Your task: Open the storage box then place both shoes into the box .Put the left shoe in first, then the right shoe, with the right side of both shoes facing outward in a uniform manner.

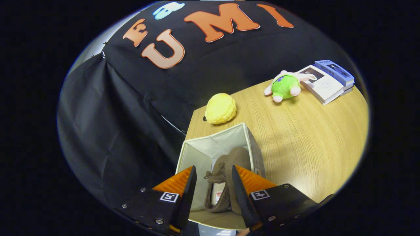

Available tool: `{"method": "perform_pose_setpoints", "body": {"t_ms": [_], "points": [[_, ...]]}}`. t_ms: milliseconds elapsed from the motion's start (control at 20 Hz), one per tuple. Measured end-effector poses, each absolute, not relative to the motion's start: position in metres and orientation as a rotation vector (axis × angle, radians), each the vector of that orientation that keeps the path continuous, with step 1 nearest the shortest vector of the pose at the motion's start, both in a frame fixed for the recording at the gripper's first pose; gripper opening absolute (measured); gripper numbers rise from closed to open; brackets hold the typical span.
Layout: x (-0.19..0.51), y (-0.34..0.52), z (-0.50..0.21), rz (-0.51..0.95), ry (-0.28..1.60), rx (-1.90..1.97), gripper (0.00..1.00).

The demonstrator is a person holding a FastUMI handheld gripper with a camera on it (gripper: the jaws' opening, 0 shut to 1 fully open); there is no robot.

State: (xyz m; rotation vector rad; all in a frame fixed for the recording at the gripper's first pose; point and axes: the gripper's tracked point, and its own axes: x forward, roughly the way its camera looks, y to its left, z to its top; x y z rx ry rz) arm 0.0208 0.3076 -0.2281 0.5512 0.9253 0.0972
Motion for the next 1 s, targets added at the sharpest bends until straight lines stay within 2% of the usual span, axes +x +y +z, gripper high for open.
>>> {"method": "perform_pose_setpoints", "body": {"t_ms": [200, 450, 650, 1000], "points": [[0.019, 0.282, -0.209, 0.108, 0.857, 0.515, 0.7], [0.012, 0.245, -0.179, 0.128, 0.725, 0.419, 0.86], [0.004, 0.209, -0.15, 0.137, 0.597, 0.304, 0.93], [-0.021, 0.147, -0.094, 0.115, 0.38, 0.206, 0.95]]}}
